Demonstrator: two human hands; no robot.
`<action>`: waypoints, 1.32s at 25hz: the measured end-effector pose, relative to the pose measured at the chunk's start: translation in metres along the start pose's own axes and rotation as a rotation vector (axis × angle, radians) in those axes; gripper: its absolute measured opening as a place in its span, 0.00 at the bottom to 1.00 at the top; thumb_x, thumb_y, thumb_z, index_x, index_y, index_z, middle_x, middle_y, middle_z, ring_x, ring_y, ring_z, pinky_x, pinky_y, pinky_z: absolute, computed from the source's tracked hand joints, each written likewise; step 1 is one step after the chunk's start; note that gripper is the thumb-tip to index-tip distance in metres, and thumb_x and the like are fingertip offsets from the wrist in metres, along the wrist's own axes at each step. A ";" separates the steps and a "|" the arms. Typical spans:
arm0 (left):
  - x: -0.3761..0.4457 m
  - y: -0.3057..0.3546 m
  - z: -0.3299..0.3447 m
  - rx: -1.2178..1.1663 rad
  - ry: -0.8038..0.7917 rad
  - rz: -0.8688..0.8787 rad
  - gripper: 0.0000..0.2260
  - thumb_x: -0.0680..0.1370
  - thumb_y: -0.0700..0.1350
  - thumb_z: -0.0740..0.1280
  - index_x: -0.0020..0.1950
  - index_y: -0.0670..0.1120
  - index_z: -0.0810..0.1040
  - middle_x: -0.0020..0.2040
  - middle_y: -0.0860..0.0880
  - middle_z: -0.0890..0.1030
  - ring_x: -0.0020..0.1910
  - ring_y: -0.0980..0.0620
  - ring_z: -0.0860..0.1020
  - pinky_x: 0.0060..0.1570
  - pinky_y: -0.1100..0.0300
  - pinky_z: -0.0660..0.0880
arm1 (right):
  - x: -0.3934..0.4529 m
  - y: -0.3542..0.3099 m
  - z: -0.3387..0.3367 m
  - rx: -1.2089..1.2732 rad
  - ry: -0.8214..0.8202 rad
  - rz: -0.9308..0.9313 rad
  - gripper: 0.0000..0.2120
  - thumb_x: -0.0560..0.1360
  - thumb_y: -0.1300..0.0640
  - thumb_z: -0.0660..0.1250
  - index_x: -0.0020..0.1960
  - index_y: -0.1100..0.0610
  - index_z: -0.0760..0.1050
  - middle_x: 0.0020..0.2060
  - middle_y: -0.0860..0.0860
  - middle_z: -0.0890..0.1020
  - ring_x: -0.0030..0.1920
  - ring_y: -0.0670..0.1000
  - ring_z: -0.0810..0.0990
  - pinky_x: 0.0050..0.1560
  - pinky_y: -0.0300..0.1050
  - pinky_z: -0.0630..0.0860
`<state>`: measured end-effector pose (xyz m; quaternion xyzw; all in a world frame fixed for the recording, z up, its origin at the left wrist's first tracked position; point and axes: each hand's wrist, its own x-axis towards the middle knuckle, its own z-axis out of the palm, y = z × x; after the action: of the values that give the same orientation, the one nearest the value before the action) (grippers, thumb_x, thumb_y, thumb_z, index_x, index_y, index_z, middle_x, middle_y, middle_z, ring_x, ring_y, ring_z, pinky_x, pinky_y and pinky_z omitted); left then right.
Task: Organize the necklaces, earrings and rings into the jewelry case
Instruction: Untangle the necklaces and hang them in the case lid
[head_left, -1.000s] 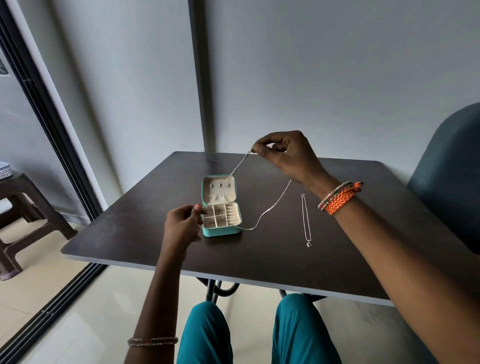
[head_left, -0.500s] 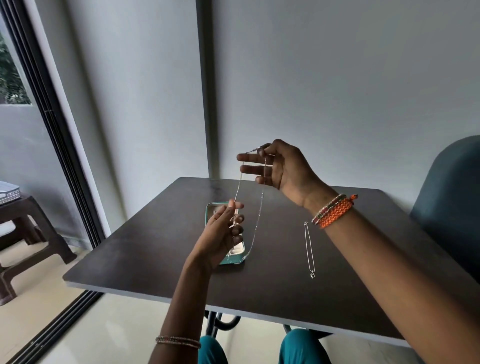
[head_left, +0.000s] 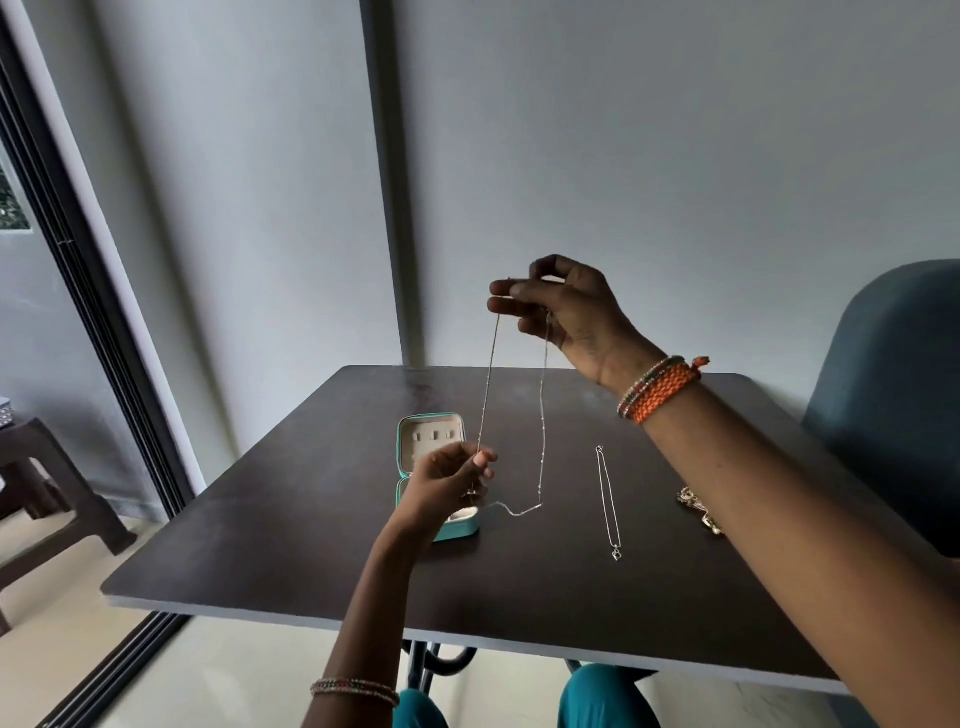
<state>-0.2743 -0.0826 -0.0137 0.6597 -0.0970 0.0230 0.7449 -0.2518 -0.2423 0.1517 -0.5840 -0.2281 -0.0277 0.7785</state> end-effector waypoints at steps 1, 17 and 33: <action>-0.001 -0.005 -0.001 0.016 0.022 -0.013 0.06 0.79 0.36 0.61 0.46 0.39 0.77 0.31 0.50 0.77 0.27 0.59 0.73 0.29 0.68 0.71 | 0.004 -0.001 -0.001 -0.034 0.002 -0.025 0.11 0.75 0.71 0.62 0.41 0.56 0.71 0.40 0.54 0.84 0.39 0.51 0.85 0.30 0.36 0.75; -0.007 -0.028 -0.015 -0.033 0.112 -0.066 0.06 0.78 0.38 0.65 0.43 0.37 0.78 0.34 0.48 0.80 0.28 0.58 0.73 0.32 0.65 0.76 | 0.067 0.000 -0.054 -0.460 0.256 -0.128 0.17 0.72 0.80 0.52 0.44 0.64 0.75 0.36 0.58 0.80 0.35 0.51 0.81 0.39 0.39 0.81; -0.013 -0.041 -0.050 -0.274 0.581 0.014 0.05 0.78 0.36 0.65 0.42 0.39 0.78 0.32 0.46 0.81 0.28 0.56 0.80 0.33 0.66 0.79 | 0.057 0.032 -0.101 -0.677 0.084 0.073 0.16 0.74 0.79 0.52 0.50 0.69 0.76 0.35 0.55 0.76 0.32 0.48 0.76 0.33 0.36 0.78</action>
<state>-0.2742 -0.0368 -0.0612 0.5184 0.1131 0.2021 0.8232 -0.1583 -0.3124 0.1240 -0.8154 -0.1527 -0.0980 0.5497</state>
